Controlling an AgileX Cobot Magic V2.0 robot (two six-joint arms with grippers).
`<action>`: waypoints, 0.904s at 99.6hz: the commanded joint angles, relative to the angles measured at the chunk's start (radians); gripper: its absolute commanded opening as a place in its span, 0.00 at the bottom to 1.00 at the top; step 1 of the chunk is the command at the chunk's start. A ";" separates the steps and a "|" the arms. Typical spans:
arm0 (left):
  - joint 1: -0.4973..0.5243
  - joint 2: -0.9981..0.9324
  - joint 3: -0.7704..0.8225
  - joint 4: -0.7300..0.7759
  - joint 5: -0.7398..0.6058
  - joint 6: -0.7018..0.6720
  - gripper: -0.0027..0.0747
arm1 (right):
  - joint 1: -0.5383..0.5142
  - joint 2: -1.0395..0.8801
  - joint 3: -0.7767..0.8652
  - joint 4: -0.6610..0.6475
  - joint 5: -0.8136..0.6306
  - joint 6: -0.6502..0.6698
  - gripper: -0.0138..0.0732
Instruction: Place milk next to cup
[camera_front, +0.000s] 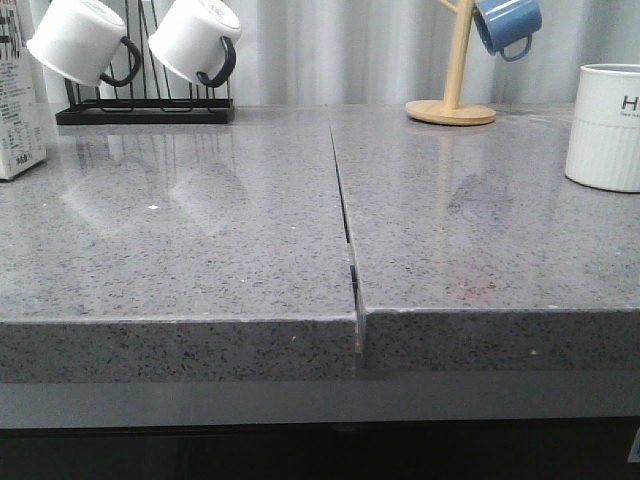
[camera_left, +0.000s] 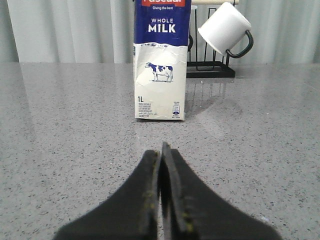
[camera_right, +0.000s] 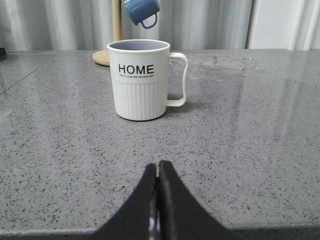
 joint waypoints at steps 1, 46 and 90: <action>0.003 -0.033 0.041 -0.008 -0.077 -0.008 0.01 | -0.007 -0.016 -0.027 -0.013 -0.068 -0.006 0.08; 0.003 -0.033 0.041 -0.008 -0.077 -0.008 0.01 | -0.007 0.189 -0.221 -0.042 0.085 -0.017 0.08; 0.003 -0.033 0.041 -0.008 -0.077 -0.008 0.01 | -0.007 0.577 -0.409 -0.039 0.073 -0.017 0.08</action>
